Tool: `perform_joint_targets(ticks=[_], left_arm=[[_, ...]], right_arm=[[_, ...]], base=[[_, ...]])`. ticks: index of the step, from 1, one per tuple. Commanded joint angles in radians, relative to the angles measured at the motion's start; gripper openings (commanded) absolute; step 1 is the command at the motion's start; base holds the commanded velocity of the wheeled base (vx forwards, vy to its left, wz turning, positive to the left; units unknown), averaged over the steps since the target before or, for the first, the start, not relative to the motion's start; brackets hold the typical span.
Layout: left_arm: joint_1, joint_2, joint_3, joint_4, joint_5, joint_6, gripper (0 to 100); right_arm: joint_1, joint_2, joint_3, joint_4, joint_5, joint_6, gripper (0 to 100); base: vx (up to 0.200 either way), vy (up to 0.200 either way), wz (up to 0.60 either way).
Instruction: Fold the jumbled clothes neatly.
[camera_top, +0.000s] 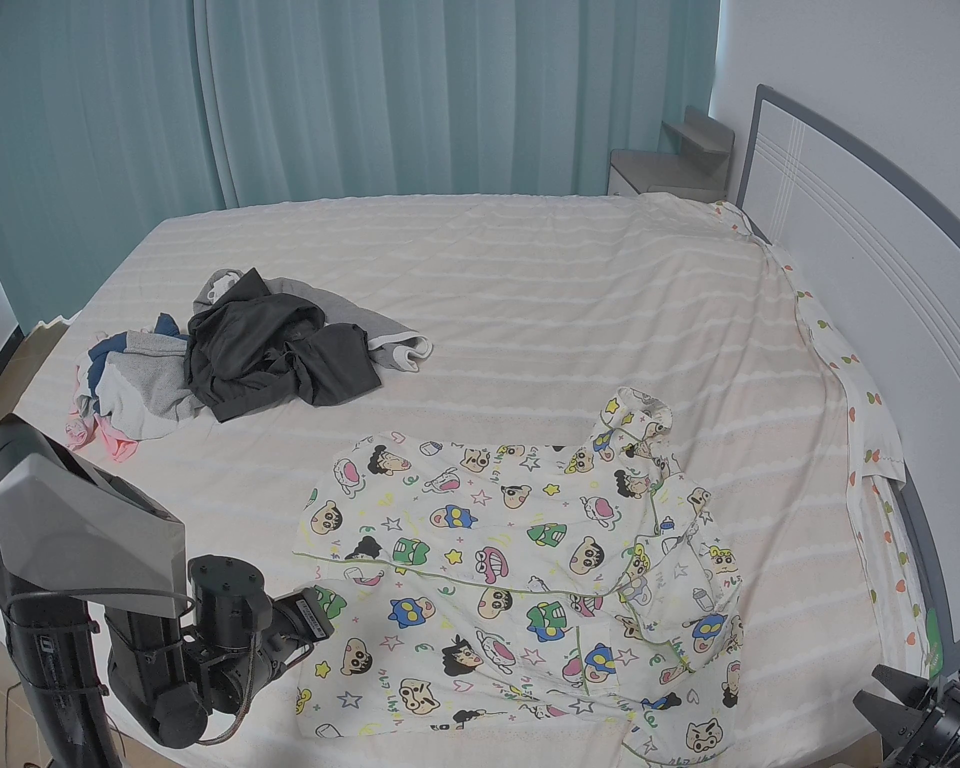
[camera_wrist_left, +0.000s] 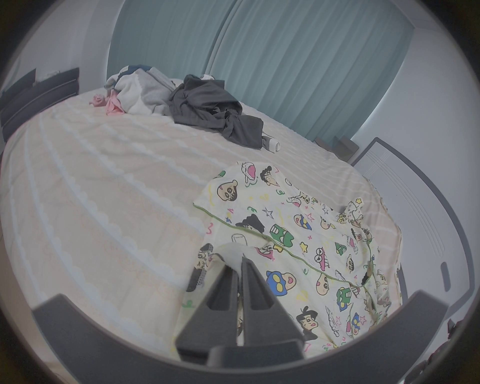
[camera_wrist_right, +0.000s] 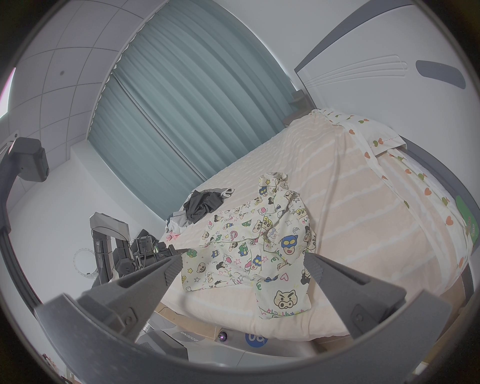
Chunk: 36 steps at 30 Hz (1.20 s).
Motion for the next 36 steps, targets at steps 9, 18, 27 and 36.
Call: perform_joint_targets(ticks=[9,18,27,36], left_arm=[[0.027,-0.005,0.029,-0.018,-0.001,0.129,0],[0.081,0.021,0.031,-0.018,0.012,0.26,0],[0.102,0.119,-0.017,-0.018,0.017,0.281,0],[0.119,0.139,-0.06,-0.018,0.015,0.286,100]], right_arm=[[0.0,-0.005,0.0,0.0,0.0,0.0,100],[0.0,-0.005,0.0,0.0,0.0,0.0,100],[0.0,-0.005,0.0,0.0,0.0,0.0,100],[0.0,-0.005,0.0,0.0,0.0,0.0,100]], base=[[0.0,0.0,0.0],[0.0,0.0,0.0],[0.0,0.0,0.0],[0.0,0.0,0.0]])
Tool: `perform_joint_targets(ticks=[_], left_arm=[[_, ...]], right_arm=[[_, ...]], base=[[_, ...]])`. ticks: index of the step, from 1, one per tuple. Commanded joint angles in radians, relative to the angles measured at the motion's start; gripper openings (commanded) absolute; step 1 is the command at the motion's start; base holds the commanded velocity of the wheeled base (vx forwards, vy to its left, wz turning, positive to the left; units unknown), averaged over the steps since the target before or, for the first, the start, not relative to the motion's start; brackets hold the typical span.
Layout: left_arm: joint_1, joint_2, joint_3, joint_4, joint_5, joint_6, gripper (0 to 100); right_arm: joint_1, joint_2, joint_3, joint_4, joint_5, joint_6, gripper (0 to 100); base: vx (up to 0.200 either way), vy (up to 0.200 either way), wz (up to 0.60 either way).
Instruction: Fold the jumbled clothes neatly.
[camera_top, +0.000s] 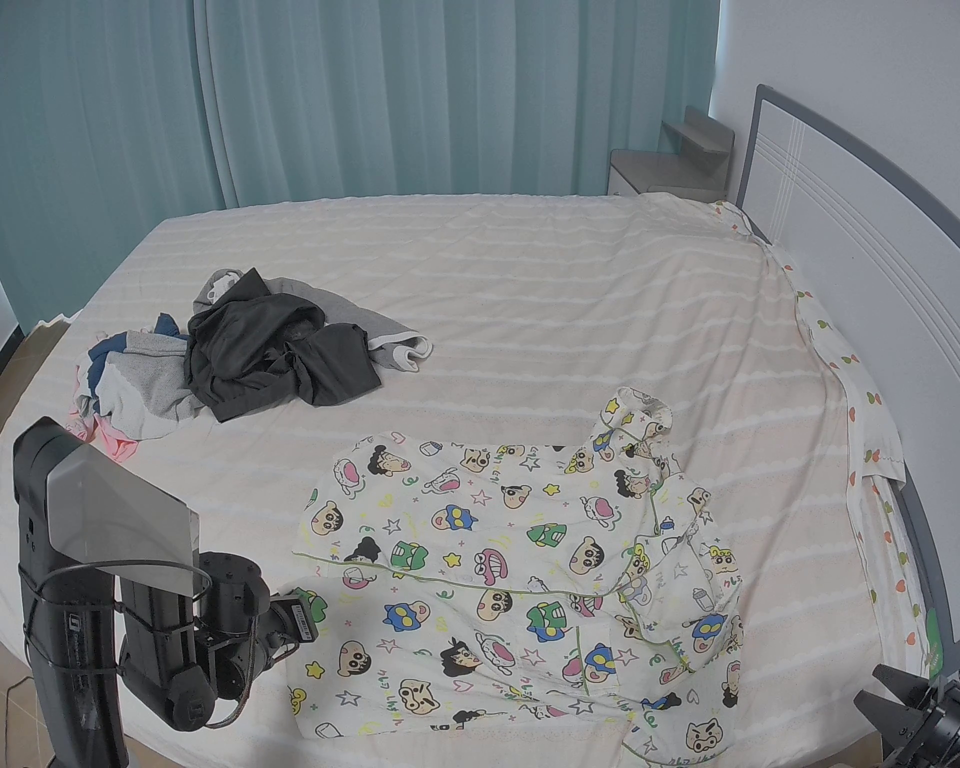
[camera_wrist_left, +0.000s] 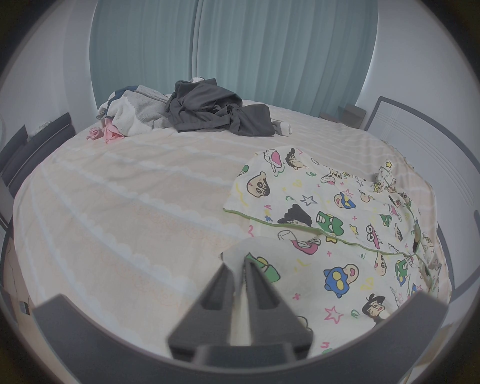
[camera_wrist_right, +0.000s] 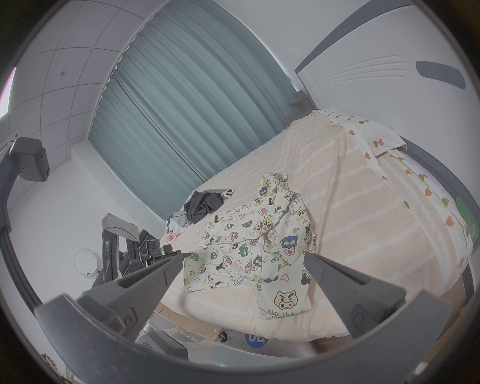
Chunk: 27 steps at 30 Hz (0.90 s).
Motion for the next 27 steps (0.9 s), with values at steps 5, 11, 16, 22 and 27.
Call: perform_joint_targets(ticks=[5,11,16,22,27], left_arm=[[0.013,0.011,0.003,-0.017,0.003,-0.008,100],[0.041,-0.075,0.011,-0.017,0.017,-0.02,100],[0.039,-0.188,0.059,-0.017,0.014,-0.161,100],[-0.053,-0.219,0.157,-0.017,0.024,-0.319,100],[-0.079,-0.256,0.157,-0.017,0.072,-0.416,100]], right_arm=[[0.0,0.001,0.0,0.0,0.001,0.0,100],[0.0,0.002,0.0,0.0,0.001,0.0,100],[0.002,0.013,0.0,0.0,0.015,0.0,100],[0.023,0.036,-0.003,0.006,0.033,-0.002,100],[0.059,0.068,-0.014,0.026,0.034,-0.002,100]], base=[[0.0,0.0,0.0],[0.0,0.0,0.0],[0.0,0.0,0.0],[-0.1,0.0,0.0],[-0.2,0.0,0.0]])
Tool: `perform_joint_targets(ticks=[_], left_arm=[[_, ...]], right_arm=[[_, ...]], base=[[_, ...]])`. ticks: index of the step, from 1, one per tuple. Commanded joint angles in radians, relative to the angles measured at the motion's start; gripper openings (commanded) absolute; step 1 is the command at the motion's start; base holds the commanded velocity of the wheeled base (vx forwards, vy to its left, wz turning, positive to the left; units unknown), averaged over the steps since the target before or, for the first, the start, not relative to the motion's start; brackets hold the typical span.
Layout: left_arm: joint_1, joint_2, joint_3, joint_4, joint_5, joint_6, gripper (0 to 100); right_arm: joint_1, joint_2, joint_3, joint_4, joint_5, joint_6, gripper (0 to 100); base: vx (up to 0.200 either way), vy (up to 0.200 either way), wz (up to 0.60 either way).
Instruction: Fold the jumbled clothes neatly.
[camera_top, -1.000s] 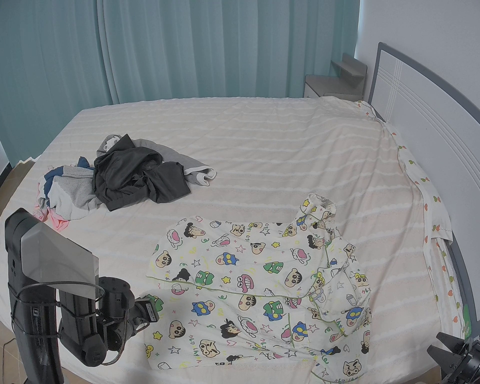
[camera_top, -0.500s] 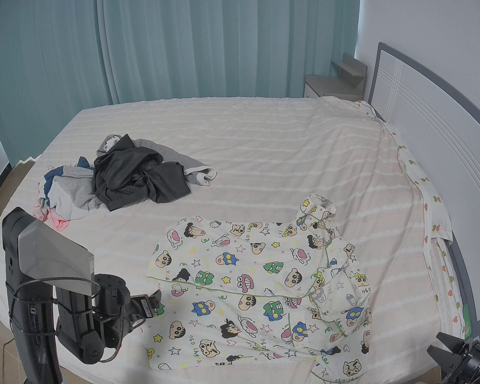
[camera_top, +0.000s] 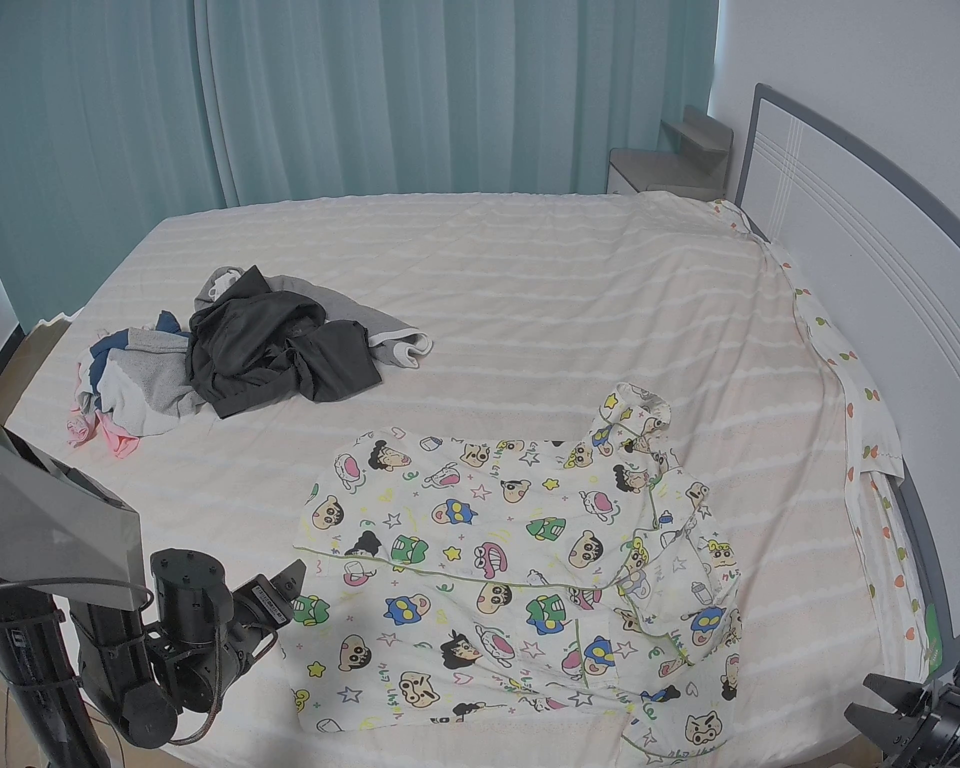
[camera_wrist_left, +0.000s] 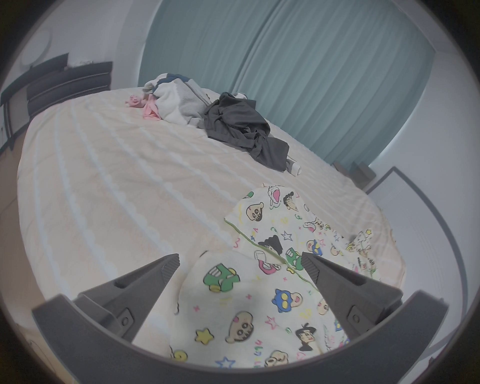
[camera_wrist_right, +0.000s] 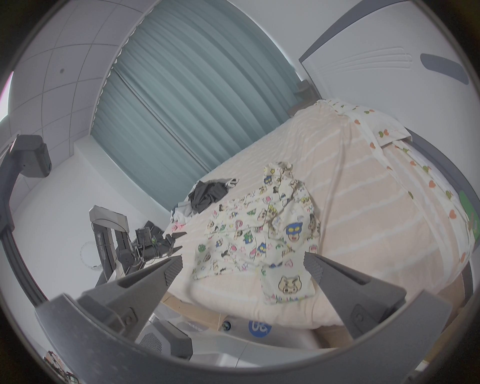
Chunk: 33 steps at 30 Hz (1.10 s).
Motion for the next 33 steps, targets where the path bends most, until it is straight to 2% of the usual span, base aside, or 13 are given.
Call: perform_joint_targets(ticks=[1,8,12,17,21,25,26,27,29,30,33], left_arm=[[-0.041,-0.062,0.026,-0.018,0.023,-0.047,100],[-0.036,-0.084,0.026,-0.018,0.026,-0.084,100],[-0.031,-0.117,0.026,-0.018,0.026,-0.082,100],[-0.033,-0.148,0.026,-0.018,0.02,-0.122,100],[-0.025,-0.137,0.026,-0.018,-0.035,-0.209,100],[0.002,-0.131,0.026,-0.018,-0.088,-0.266,100],[0.002,-0.131,0.026,-0.018,-0.088,-0.266,100],[0.018,-0.11,0.026,-0.018,-0.112,-0.275,100],[0.021,-0.094,0.026,-0.018,-0.127,-0.277,100],[0.021,-0.073,0.026,-0.018,-0.147,-0.278,100],[0.018,-0.024,0.026,-0.018,-0.186,-0.301,100]], right_arm=[[0.04,0.051,-0.014,0.031,0.003,-0.003,100],[0.046,0.09,-0.059,0.094,-0.002,-0.023,100],[0.08,0.141,-0.091,0.083,0.006,-0.023,100],[0.119,0.233,-0.266,0.083,0.012,-0.012,100],[0.119,0.405,-0.376,0.068,0.038,-0.005,100],[0.103,0.604,-0.391,-0.032,0.072,0.021,100],[0.103,0.604,-0.391,-0.032,0.072,0.021,100],[0.054,0.758,-0.385,-0.113,0.088,0.02,100],[0.02,0.861,-0.385,-0.149,0.108,0.014,100],[-0.001,0.948,-0.387,-0.172,0.144,0.014,100],[-0.02,1.058,-0.393,-0.193,0.193,0.018,100]], base=[[-0.2,0.0,0.0],[-0.2,0.0,0.0],[-0.2,0.0,0.0],[-0.04,0.0,0.0],[0.0,0.0,0.0],[0.0,0.0,0.0],[0.0,0.0,0.0],[0.0,0.0,0.0],[0.0,0.0,0.0],[0.0,0.0,0.0],[0.0,0.0,0.0]])
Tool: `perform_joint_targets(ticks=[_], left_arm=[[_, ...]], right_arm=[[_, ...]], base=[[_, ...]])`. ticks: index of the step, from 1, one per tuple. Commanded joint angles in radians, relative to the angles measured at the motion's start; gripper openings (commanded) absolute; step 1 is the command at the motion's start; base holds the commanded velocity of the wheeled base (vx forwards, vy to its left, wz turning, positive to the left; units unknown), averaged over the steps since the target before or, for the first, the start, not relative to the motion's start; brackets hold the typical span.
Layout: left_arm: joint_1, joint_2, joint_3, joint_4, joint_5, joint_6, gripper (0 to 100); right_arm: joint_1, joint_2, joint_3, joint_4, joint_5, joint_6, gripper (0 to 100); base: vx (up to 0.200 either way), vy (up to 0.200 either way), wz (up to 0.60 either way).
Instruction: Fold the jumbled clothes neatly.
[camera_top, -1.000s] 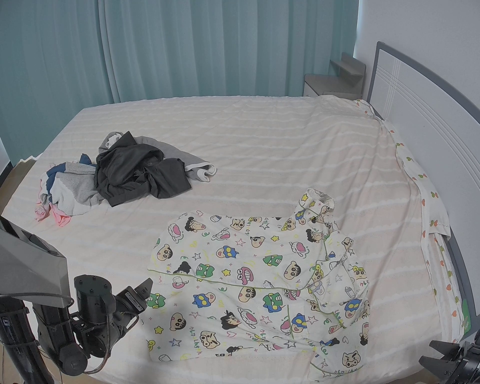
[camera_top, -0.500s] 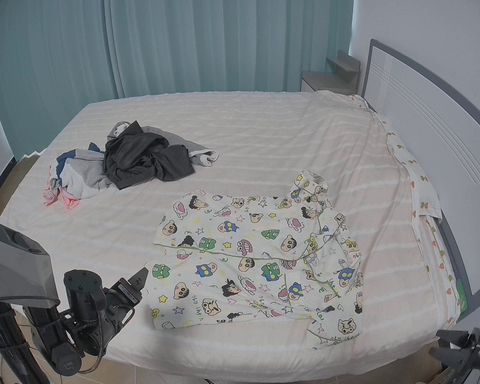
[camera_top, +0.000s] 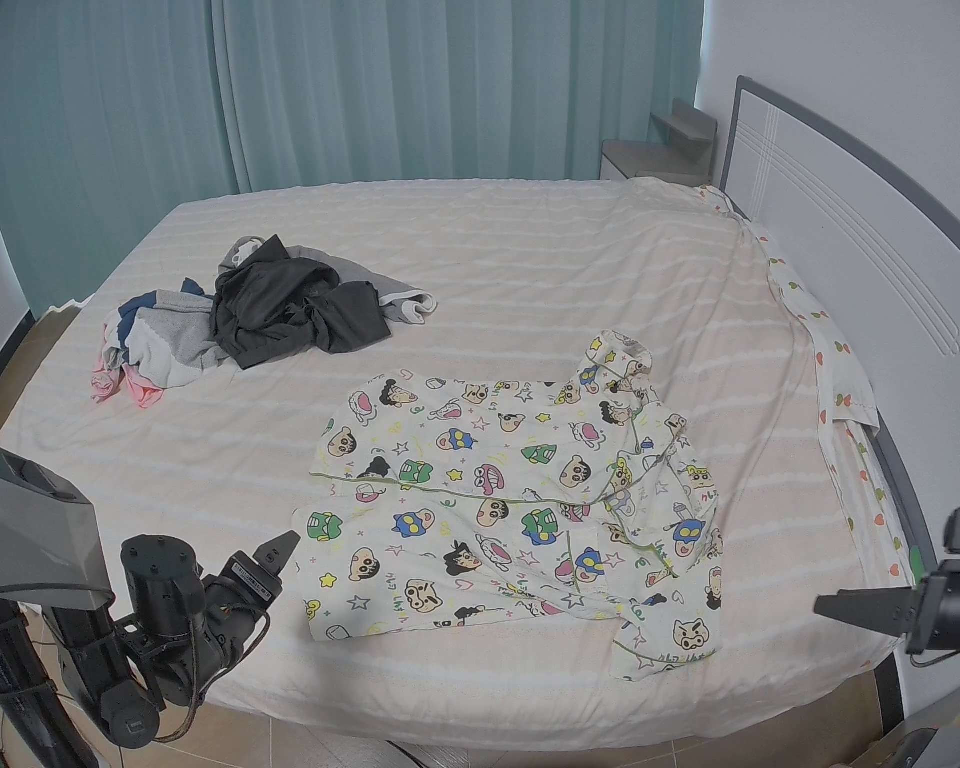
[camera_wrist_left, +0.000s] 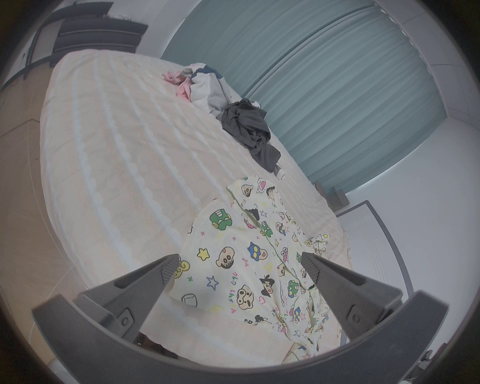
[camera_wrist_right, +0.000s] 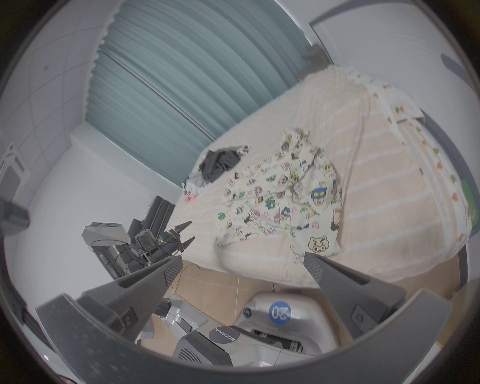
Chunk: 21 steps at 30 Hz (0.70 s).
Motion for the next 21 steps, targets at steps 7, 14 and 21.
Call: perform_joint_targets(ticks=[7,14,21], left_arm=[[-0.069,0.239,0.018,-0.018,-0.147,-0.061,100],[-0.142,0.352,0.018,-0.018,-0.12,-0.055,100],[-0.142,0.354,-0.019,-0.018,-0.105,-0.055,100]], right_arm=[[-0.126,0.487,-0.015,-0.138,0.106,0.014,100],[-0.223,0.493,0.074,-0.284,0.106,0.026,100],[-0.235,0.484,0.099,-0.342,0.101,0.027,100]], base=[[0.0,0.0,0.0],[0.0,0.0,0.0],[0.0,0.0,0.0]])
